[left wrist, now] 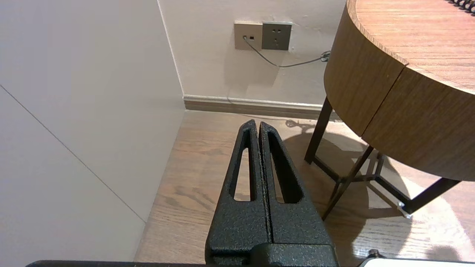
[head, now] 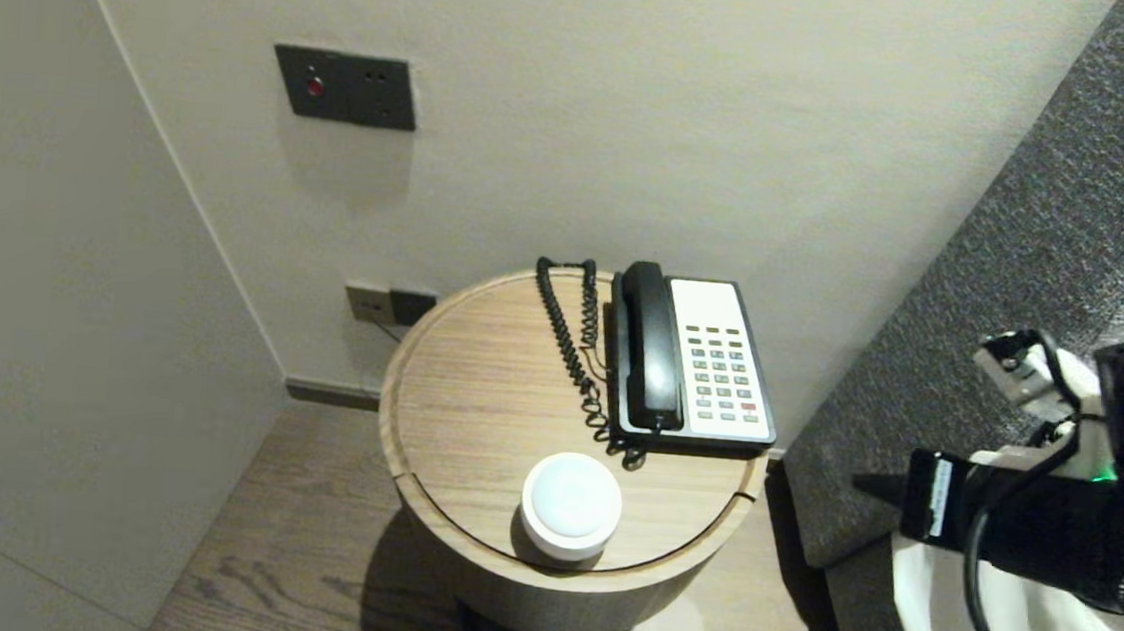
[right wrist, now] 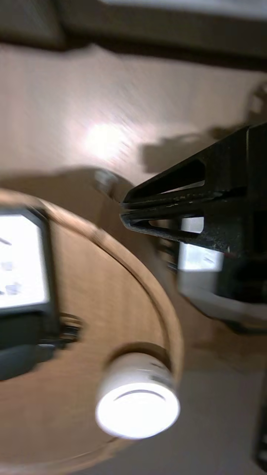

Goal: Open the nightstand drawer

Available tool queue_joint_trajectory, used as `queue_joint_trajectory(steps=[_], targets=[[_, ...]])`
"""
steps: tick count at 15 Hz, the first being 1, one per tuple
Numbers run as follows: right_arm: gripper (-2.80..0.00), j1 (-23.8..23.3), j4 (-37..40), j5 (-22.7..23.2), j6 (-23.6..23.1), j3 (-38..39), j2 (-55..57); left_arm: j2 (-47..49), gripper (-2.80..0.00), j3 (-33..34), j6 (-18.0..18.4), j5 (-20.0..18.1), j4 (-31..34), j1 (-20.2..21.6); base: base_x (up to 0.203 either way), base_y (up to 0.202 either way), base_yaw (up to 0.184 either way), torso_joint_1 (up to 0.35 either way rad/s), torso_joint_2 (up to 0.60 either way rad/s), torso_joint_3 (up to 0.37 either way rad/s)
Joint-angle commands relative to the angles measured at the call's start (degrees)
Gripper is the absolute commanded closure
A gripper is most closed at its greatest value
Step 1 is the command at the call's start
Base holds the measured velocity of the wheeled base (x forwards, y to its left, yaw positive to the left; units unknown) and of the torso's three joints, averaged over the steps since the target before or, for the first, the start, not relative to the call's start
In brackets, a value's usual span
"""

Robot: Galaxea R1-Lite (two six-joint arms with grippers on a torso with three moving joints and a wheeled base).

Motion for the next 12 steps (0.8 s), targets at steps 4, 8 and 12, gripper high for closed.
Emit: queue_joint_trajectory(steps=[4, 8, 12], targets=[[0.0, 6.2, -0.25, 0.23, 2.95, 0.27, 9.22, -0.1, 0.0, 0.0, 0.0, 0.03, -0.05, 0.02, 0.0, 0.0, 0.0, 0.0, 0.0, 0.0], [0.0, 6.22, -3.43, 0.34, 2.86, -0.18, 12.36, -0.09, 0.0, 0.0, 0.0, 0.03, -0.05, 0.02, 0.0, 0.0, 0.0, 0.0, 0.0, 0.0], [0.0, 7.93, -6.99, 0.24, 2.86, -0.5, 13.93, -0.09, 0.0, 0.0, 0.0, 0.03, -0.05, 0.02, 0.0, 0.0, 0.0, 0.0, 0.0, 0.0]])
